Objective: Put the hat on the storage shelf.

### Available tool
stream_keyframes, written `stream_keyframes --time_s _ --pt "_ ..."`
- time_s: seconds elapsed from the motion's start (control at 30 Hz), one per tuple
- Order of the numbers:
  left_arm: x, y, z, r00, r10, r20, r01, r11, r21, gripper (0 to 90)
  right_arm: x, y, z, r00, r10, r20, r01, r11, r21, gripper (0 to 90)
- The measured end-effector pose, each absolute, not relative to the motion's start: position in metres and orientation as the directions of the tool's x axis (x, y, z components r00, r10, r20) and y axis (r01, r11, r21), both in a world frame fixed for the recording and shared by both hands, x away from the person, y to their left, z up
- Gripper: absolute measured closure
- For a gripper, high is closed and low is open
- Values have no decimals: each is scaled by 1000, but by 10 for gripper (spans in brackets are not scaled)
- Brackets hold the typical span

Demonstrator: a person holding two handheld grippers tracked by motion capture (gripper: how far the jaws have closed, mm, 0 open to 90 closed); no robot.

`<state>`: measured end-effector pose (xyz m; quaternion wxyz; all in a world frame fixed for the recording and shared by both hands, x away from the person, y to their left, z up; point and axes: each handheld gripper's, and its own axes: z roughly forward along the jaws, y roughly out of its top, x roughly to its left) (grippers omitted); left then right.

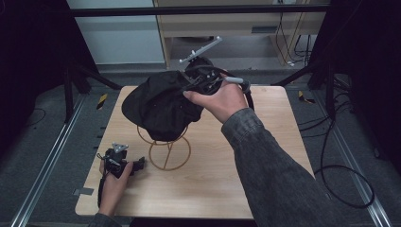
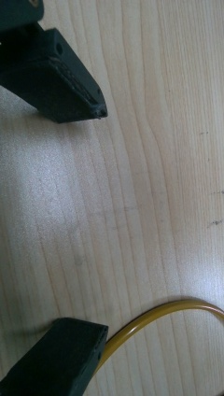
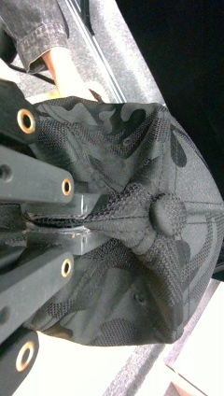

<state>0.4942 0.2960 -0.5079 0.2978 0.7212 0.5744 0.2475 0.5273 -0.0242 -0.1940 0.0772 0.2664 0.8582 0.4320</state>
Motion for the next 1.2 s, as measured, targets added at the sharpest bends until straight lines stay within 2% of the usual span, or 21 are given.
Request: stream_keyframes --time_s 1.2 --pt "494 296 -508 217 976 15 682 -162 713 0 532 -9 -227 -848 511 141 433 515 740 846"
